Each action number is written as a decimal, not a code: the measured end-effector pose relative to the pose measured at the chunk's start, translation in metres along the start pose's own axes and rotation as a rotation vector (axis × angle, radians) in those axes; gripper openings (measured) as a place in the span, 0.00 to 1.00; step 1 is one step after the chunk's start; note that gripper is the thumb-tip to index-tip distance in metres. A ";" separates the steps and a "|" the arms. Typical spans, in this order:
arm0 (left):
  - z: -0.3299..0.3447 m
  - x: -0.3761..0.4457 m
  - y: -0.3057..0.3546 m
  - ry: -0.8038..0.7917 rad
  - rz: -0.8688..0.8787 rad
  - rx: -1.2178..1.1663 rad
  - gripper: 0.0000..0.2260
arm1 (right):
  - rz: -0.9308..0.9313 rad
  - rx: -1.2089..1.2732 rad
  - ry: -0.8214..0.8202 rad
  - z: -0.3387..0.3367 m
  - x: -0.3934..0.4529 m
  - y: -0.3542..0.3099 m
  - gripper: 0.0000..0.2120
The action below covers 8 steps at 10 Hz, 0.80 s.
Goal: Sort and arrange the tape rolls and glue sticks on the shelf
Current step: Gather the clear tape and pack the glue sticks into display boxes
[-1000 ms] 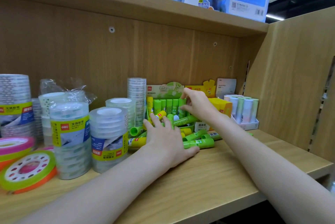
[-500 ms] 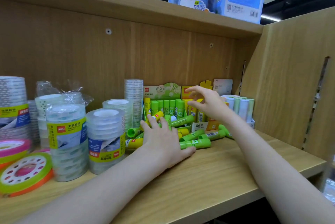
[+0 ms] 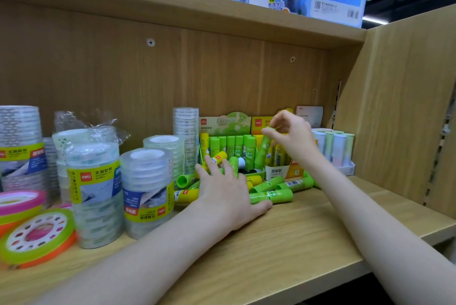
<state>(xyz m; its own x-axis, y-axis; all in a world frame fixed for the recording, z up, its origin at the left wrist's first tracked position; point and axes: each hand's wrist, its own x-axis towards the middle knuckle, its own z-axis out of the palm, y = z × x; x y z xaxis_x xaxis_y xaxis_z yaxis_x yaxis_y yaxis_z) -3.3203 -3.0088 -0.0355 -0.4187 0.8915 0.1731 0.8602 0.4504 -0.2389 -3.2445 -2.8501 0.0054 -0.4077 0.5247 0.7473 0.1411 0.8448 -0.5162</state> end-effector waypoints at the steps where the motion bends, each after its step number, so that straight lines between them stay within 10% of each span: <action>1: 0.000 0.000 0.000 0.004 -0.001 0.005 0.39 | -0.112 -0.180 -0.057 0.013 -0.002 -0.004 0.09; 6: 0.001 0.000 0.001 0.002 -0.012 -0.017 0.38 | -0.251 -0.624 -0.127 0.024 -0.010 -0.010 0.11; 8: 0.001 0.000 0.001 0.004 -0.008 -0.021 0.38 | -0.308 -0.800 -0.489 0.040 -0.016 -0.008 0.14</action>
<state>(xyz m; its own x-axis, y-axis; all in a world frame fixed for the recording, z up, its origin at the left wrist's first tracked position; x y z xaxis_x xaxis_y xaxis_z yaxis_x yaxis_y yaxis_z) -3.3195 -3.0084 -0.0365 -0.4247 0.8874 0.1793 0.8625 0.4568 -0.2176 -3.2751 -2.8696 -0.0189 -0.8315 0.3208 0.4535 0.4612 0.8538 0.2416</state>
